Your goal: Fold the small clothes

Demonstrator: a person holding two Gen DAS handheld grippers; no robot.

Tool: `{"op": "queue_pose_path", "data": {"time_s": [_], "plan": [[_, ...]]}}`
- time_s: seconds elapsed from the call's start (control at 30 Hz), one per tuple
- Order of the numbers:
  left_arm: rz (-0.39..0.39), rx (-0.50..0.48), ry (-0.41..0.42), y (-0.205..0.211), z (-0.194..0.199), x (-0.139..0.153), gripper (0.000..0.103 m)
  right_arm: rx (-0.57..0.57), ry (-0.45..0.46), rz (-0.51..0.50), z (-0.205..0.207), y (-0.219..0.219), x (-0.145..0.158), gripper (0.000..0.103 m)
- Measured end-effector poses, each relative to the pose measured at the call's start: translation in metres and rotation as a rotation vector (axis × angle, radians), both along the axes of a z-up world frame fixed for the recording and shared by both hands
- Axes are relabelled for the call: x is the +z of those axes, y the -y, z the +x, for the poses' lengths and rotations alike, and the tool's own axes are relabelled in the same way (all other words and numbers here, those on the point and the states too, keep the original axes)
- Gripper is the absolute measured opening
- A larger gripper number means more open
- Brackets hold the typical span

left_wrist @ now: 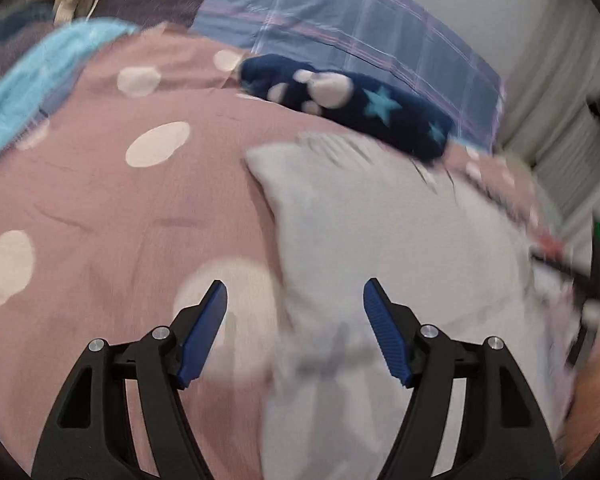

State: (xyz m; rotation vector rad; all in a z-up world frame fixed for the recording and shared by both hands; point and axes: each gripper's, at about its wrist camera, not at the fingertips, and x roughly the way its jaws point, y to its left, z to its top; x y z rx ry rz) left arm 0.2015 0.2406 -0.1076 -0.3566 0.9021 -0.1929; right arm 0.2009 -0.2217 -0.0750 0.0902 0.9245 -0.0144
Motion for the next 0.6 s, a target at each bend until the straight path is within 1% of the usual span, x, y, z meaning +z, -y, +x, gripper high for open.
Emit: {"op": "queue_pose_path", "data": {"time_s": [0.07,0.1,0.17,0.2,0.23,0.27,0.3,0.33,0.37,0.4,0.43,0.47,0.5,0.53,0.57,0.6], "plan": [[-0.039,0.028,-0.029,-0.009,0.026,-0.008,0.070,0.028,0.001,0.020,-0.002,-0.010,-0.003,0.045],[-0.068,0.023,-0.047,-0.011,0.045,-0.014,0.065,0.042,-0.001,0.034,-0.005,-0.016,-0.006,0.045],[-0.079,0.013,-0.060,-0.009,0.070,-0.022,0.062,0.067,-0.001,0.066,-0.011,-0.020,-0.012,0.045],[-0.081,0.018,-0.041,-0.008,0.081,-0.023,0.052,0.083,0.000,0.084,-0.013,-0.021,-0.017,0.045],[-0.106,0.018,-0.040,-0.007,0.091,-0.023,0.037,0.105,-0.012,0.097,-0.016,-0.025,-0.024,0.045],[-0.179,0.005,-0.048,-0.008,0.099,-0.021,0.004,0.111,-0.028,0.097,-0.018,-0.024,-0.030,0.045],[-0.235,0.002,-0.040,-0.009,0.101,-0.016,0.004,0.111,-0.045,0.097,-0.019,-0.024,-0.039,0.045],[-0.246,-0.003,0.007,-0.008,0.098,-0.004,0.004,0.115,-0.035,0.100,-0.020,-0.024,-0.043,0.045],[-0.218,-0.022,0.072,-0.002,0.092,0.013,0.004,0.124,-0.014,0.100,-0.023,-0.023,-0.045,0.045],[-0.153,-0.047,0.167,0.006,0.080,0.036,0.005,0.134,0.005,0.094,-0.025,-0.023,-0.047,0.045],[-0.096,-0.061,0.226,0.013,0.070,0.050,0.005,0.137,0.012,0.089,-0.026,-0.024,-0.047,0.045],[-0.026,-0.067,0.261,0.018,0.063,0.059,0.005,0.140,0.019,0.079,-0.027,-0.026,-0.048,0.046],[0.079,-0.068,0.266,0.026,0.062,0.061,0.005,0.144,0.024,0.069,-0.028,-0.027,-0.048,0.047],[0.179,-0.066,0.243,0.033,0.064,0.054,0.006,0.151,0.029,0.055,-0.029,-0.031,-0.048,0.051],[0.259,-0.062,0.220,0.038,0.067,0.045,0.007,0.159,0.034,0.044,-0.029,-0.035,-0.049,0.055],[0.371,-0.047,0.187,0.044,0.072,0.031,0.006,0.166,0.039,0.035,-0.030,-0.038,-0.049,0.058]]}}
